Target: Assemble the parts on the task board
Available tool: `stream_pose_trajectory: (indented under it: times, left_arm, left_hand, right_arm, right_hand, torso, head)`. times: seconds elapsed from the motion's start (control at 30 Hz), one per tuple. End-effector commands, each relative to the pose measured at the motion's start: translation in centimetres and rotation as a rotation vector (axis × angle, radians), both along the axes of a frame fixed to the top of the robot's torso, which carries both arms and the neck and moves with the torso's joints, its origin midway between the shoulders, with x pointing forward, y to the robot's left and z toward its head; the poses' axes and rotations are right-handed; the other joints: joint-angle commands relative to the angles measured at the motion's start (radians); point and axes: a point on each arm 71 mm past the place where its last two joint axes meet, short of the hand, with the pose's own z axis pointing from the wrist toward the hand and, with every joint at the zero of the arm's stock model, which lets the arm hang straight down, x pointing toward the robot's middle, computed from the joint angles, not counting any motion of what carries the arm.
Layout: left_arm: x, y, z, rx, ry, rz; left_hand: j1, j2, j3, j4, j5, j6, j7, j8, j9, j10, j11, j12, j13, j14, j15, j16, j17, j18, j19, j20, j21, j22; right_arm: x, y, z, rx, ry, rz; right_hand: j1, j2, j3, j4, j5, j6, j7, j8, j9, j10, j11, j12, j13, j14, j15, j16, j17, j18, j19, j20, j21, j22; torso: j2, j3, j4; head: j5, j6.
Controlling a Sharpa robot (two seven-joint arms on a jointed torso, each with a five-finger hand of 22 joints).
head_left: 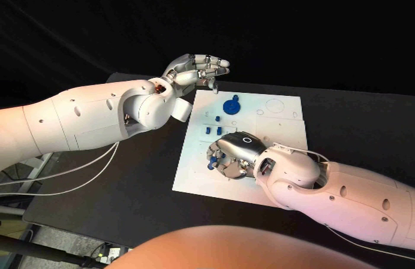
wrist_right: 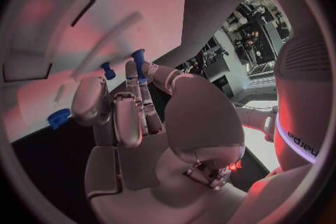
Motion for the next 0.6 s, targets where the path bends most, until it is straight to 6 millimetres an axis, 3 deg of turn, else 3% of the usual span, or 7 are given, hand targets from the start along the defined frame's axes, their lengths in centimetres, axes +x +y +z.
stream_pose_trajectory:
  times: [0.03,0.33,0.43,0.5,0.6]
  left_arm:
    - [-0.04,-0.18,0.11,-0.009,-0.006,-0.018]
    - [-0.01,-0.17,0.09,-0.008,-0.006,-0.016]
    - [0.0,-0.16,0.09,-0.008,-0.006,-0.016]
    - [0.0,-0.17,0.09,-0.008,-0.005,-0.016]
    - [0.01,-0.18,0.08,-0.008,-0.005,-0.016]
  left_hand:
    - [0.003,0.009,0.003,-0.005,0.004,-0.005,0.033,0.006,0.001,-0.008,0.0,0.004,0.002,-0.005,0.001,0.003,-0.001,0.007,0.0,0.006,0.002,0.002]
    - [0.003,0.009,0.003,-0.005,0.004,-0.005,0.033,0.006,0.001,-0.008,0.0,0.004,0.002,-0.005,0.001,0.003,-0.001,0.007,0.0,0.006,0.002,0.002]
    - [0.003,0.009,0.003,-0.005,0.004,-0.005,0.033,0.006,0.001,-0.008,0.0,0.004,0.002,-0.005,0.001,0.003,-0.001,0.007,0.0,0.006,0.002,0.002]
    - [0.003,0.009,0.003,-0.005,0.004,-0.005,0.033,0.006,0.001,-0.008,0.0,0.004,0.002,-0.005,0.001,0.003,-0.001,0.007,0.0,0.006,0.002,0.002]
    - [0.003,0.009,0.003,-0.006,0.004,-0.006,0.033,0.007,0.001,-0.009,0.0,0.005,0.002,-0.006,0.001,0.004,-0.001,0.007,0.0,0.006,0.002,0.002]
  right_arm:
    - [-0.34,0.15,-0.55,-0.044,0.008,0.009]
    - [-0.48,0.08,-0.75,-0.059,0.026,0.009]
    - [-0.39,0.0,-0.7,-0.05,0.021,0.0]
    - [-0.36,-0.03,-0.58,-0.034,0.014,-0.007]
    - [-0.32,-0.05,-0.39,-0.01,0.004,-0.014]
  right_hand:
    - [-0.002,-0.004,-0.002,-0.003,0.0,0.005,0.001,0.046,0.058,-0.006,-0.003,-0.004,0.0,0.03,0.004,0.003,-0.001,-0.017,-0.007,0.002,-0.003,0.0]
    - [-0.028,-0.03,-0.031,-0.005,0.021,-0.012,0.005,0.043,0.06,-0.014,0.001,-0.009,0.004,0.028,0.008,0.002,-0.005,-0.014,-0.014,0.006,-0.018,-0.007]
    - [-0.035,-0.035,-0.036,-0.004,0.027,-0.037,0.014,0.026,0.053,-0.021,0.006,-0.011,0.006,0.027,0.011,0.002,-0.006,-0.013,-0.017,0.008,-0.024,-0.009]
    - [-0.041,-0.046,-0.039,-0.005,0.034,-0.074,0.025,-0.002,0.039,-0.038,0.014,-0.015,0.007,0.025,0.019,0.001,-0.008,-0.012,-0.021,0.013,-0.034,-0.014]
    - [-0.047,-0.061,-0.043,-0.007,0.037,-0.126,0.026,-0.04,0.022,-0.058,0.018,-0.016,0.008,0.021,0.023,-0.004,-0.018,-0.008,-0.03,0.018,-0.051,-0.023]
  torso:
    - [0.0,-0.0007,-0.0001]
    - [-0.001,-0.0004,-0.0012]
    - [-0.001,-0.0003,-0.0016]
    - [-0.001,-0.0003,-0.0014]
    - [-0.001,0.0,-0.0011]
  head:
    - [-0.001,0.0]
    - [-0.001,0.0]
    - [-0.002,0.0]
    - [-0.001,0.0]
    - [-0.003,0.0]
